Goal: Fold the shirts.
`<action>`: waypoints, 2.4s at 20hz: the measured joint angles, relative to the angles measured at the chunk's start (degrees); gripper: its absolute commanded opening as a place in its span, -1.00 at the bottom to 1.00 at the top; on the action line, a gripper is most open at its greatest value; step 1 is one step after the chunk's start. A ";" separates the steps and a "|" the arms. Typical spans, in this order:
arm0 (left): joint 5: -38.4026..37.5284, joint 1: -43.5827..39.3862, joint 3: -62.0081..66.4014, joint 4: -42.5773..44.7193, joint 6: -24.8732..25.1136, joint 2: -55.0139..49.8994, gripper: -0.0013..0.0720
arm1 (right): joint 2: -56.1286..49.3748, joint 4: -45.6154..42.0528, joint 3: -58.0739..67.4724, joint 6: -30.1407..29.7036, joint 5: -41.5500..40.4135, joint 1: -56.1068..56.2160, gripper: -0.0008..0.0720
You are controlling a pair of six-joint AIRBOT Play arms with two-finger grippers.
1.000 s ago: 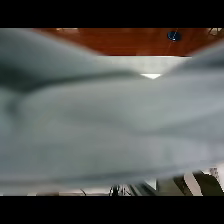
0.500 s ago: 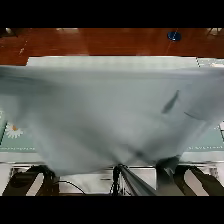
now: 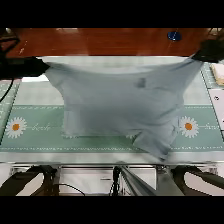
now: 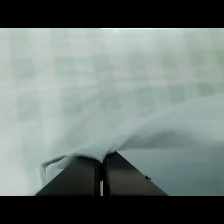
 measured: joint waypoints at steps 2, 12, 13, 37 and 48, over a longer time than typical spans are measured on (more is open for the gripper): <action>4.87 0.00 -0.17 -0.22 1.51 -3.54 -0.91 | -3.80 -1.62 -0.11 -0.26 -6.03 1.73 -0.89; 23.78 -0.13 -0.37 -0.55 5.68 -18.51 -0.91 | -20.35 -4.72 -0.22 0.17 -25.53 3.69 -0.89; 24.35 -0.20 -0.37 -0.55 5.84 -19.91 -0.91 | -21.46 -4.52 -0.22 0.09 -26.97 3.72 -0.89; -1.53 0.20 1.46 2.03 2.49 -29.75 -0.91 | -29.29 -8.61 -0.33 1.86 -0.63 4.26 -0.89; -11.47 2.69 6.78 -0.26 0.52 -30.86 0.51 | -26.56 -12.48 -0.26 3.52 3.56 4.22 0.35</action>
